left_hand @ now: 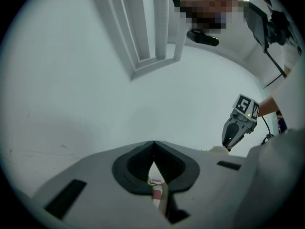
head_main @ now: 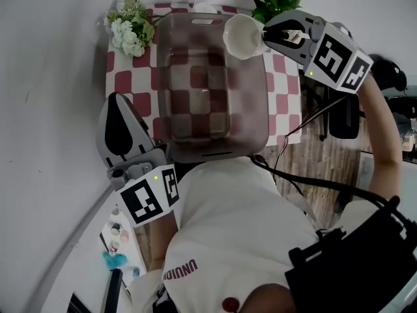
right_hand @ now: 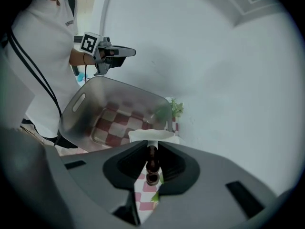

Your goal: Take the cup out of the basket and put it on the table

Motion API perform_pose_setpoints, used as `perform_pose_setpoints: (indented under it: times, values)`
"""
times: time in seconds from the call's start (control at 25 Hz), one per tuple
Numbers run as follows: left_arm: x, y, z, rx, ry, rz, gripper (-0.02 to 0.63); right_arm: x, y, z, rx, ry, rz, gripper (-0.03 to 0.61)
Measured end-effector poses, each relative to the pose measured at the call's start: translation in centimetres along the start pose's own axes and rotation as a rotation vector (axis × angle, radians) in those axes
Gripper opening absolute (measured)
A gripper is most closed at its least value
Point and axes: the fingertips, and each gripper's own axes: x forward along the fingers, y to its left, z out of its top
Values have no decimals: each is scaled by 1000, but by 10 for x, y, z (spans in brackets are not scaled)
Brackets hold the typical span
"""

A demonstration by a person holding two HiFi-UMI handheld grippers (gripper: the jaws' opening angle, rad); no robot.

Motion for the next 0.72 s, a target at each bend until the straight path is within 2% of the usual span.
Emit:
perform_pose_setpoints:
  times: [0.28,0.72]
  values:
    - [1,-8,18,-32,-30,-22,11,-27,-12,-19,43,22,-72,80]
    - [4,-35,26,-41,-41,-88,11,-47,-2,-62,126,70,-101,80]
